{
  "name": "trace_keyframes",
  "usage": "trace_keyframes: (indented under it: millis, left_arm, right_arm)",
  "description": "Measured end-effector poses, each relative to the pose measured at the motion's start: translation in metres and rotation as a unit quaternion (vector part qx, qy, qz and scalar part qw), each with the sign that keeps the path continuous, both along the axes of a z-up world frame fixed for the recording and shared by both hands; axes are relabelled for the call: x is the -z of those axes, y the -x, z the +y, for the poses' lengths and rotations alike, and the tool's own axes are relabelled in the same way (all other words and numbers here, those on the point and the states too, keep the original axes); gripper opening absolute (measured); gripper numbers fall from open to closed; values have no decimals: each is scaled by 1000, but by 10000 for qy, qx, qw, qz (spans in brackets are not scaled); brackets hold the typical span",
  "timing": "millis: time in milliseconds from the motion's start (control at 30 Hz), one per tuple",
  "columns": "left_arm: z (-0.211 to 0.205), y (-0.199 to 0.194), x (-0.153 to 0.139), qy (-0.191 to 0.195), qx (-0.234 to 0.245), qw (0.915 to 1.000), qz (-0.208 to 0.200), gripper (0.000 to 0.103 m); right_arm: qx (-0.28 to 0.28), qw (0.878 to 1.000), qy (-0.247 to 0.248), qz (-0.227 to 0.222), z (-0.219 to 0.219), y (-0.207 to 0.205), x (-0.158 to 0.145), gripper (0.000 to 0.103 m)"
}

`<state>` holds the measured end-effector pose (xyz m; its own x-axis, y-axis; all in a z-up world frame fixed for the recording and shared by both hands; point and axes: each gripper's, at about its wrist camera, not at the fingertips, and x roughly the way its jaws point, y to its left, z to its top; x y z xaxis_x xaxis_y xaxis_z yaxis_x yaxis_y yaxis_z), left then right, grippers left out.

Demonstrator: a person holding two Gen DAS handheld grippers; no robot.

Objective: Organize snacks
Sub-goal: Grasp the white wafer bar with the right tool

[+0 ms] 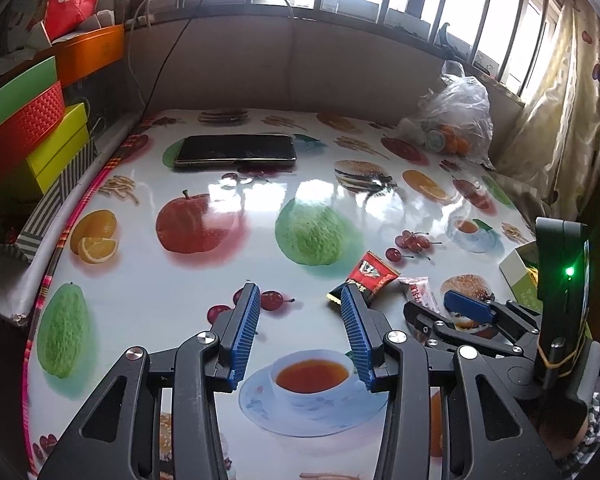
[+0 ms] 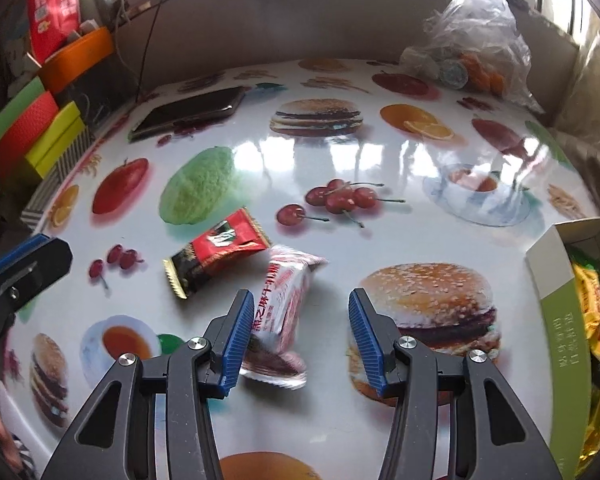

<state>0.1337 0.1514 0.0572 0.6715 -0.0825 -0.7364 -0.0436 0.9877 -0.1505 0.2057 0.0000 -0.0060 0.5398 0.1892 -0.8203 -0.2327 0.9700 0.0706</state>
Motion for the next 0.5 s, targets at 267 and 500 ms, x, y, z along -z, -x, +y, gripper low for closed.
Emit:
trace_keyframes:
  millis: [267,500]
  left_arm:
    - [-6,-9,7,-11,118,9999,122,43]
    - [-14,-23,15,21,333,9992,240,43]
  right_arm:
    - [12,9999,-132,-41,-12,0,-1,41]
    - [135,9998,-98,-91,-24,-1,-1,21]
